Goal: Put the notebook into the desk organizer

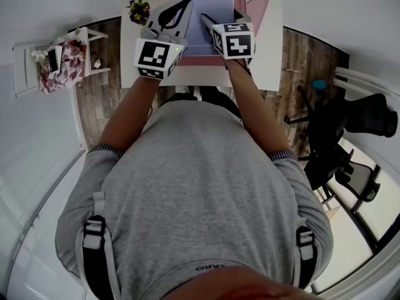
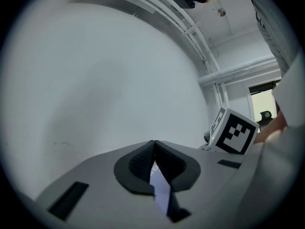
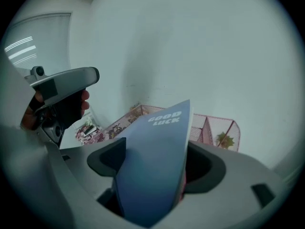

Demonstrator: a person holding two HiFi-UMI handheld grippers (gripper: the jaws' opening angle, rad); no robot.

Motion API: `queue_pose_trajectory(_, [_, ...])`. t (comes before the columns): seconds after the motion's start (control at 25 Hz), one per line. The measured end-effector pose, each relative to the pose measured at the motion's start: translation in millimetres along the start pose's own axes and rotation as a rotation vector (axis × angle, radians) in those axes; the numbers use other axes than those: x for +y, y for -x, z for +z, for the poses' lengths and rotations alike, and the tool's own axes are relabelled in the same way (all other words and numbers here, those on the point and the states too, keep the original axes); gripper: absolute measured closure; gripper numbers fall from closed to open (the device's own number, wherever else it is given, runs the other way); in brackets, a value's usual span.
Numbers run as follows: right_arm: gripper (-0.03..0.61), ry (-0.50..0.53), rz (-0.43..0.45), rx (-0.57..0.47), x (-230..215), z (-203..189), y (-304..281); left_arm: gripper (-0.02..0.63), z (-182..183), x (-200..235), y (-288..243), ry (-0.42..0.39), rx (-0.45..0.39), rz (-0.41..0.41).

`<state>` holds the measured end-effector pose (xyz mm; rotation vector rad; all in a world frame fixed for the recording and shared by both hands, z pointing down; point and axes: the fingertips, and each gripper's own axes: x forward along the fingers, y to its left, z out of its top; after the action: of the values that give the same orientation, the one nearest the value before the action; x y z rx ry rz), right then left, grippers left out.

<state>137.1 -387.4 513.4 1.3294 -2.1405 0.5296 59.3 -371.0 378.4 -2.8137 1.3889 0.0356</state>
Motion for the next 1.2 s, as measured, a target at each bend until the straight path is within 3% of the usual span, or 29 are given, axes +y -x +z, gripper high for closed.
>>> queue_pose_trajectory(0.28, [0.136, 0.006, -0.034, 0.006, -8.7, -6.4, 5.7, 0.595, 0.6, 1.6, 2.3, 0.005, -0.002, 0.002])
queue_pose_trajectory(0.52, [0.130, 0.012, -0.027, -0.024, -9.4, -1.2, 13.1, 0.595, -0.3, 0.5, 3.4, 0.008, -0.001, 0.000])
queue_pose_trajectory(1.2, [0.174, 0.072, 0.025, -0.349, 9.7, 42.9, 86.5, 0.594, 1.6, -5.2, 27.5, 0.000, -0.006, -0.040])
